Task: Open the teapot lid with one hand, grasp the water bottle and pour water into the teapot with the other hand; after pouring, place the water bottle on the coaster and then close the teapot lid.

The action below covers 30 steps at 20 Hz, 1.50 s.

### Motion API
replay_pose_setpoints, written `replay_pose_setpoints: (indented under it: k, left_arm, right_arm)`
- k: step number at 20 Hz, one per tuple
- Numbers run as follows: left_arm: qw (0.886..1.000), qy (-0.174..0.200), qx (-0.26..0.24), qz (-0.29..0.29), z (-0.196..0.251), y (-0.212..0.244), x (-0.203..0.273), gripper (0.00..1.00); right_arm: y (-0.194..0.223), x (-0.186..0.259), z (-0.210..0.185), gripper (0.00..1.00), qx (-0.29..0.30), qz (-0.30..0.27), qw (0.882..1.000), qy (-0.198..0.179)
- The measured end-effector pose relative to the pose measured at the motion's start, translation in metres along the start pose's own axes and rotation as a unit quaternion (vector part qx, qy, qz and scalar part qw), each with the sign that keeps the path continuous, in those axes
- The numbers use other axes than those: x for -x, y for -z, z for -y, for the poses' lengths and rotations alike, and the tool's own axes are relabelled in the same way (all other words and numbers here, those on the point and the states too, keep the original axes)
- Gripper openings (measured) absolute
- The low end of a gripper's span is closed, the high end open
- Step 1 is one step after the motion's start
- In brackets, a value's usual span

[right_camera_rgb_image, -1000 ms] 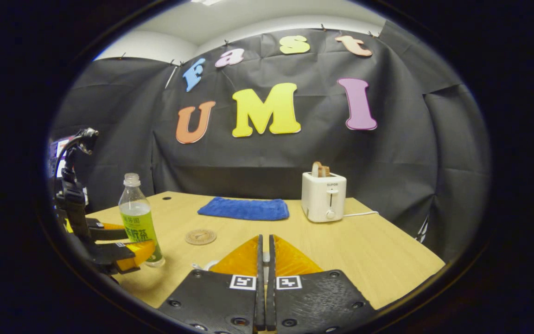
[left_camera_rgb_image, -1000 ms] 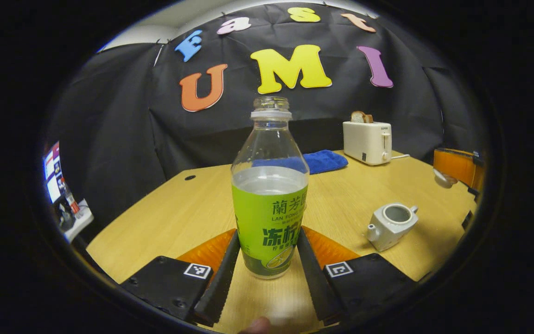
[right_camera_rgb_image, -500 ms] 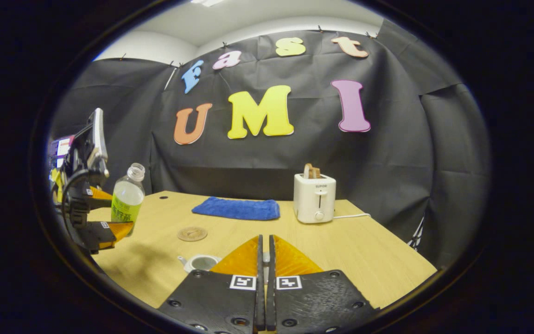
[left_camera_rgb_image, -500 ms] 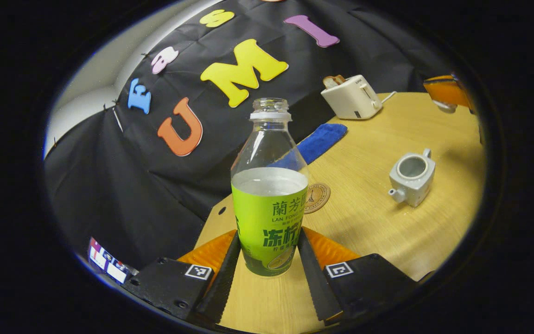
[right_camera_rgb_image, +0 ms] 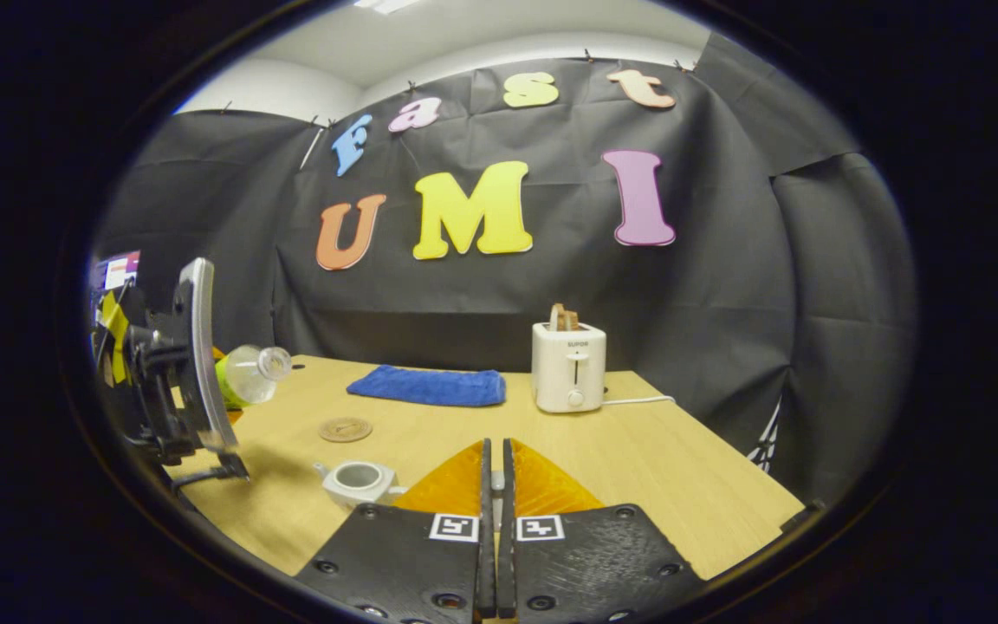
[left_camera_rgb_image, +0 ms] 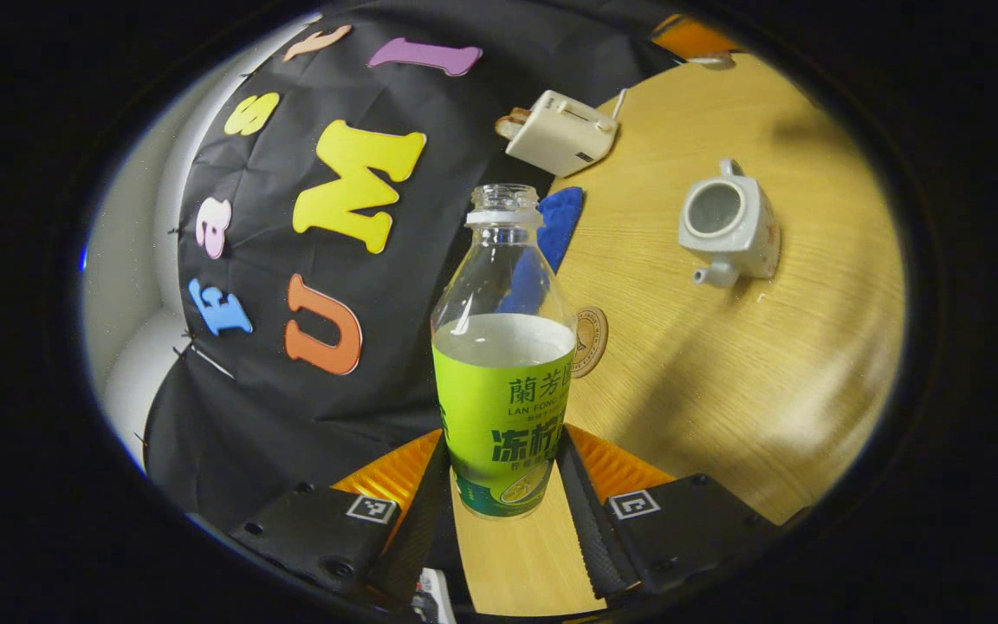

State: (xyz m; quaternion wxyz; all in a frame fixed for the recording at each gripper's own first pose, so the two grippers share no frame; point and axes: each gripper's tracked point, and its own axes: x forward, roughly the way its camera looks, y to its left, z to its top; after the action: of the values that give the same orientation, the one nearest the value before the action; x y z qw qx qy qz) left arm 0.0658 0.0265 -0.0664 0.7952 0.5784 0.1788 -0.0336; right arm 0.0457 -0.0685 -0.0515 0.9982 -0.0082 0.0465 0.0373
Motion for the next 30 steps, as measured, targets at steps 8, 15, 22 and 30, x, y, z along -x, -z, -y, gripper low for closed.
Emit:
replay_pose_setpoints:
  k: [8,15,22,30]
  left_arm:
    - [0.990,0.016,-0.138,-0.015,0.016,-0.007,0.008,0.74]
    - [0.974,0.002,-0.222,-0.035,0.006,-0.011,0.006,0.74]
    - [0.963,0.003,-0.266,-0.031,0.004,-0.030,-0.001,0.73]
    - [0.937,-0.045,-0.345,-0.027,-0.011,-0.051,0.001,0.73]
  right_arm:
    - [0.008,0.007,0.012,0.01,-0.014,-0.005,1.000,0.003]
    - [0.011,0.012,0.024,0.01,-0.022,-0.003,1.000,0.009]
    - [0.014,0.015,0.034,0.01,-0.030,-0.003,0.999,0.014]
    - [0.016,0.019,0.043,0.01,-0.036,-0.004,0.999,0.015]
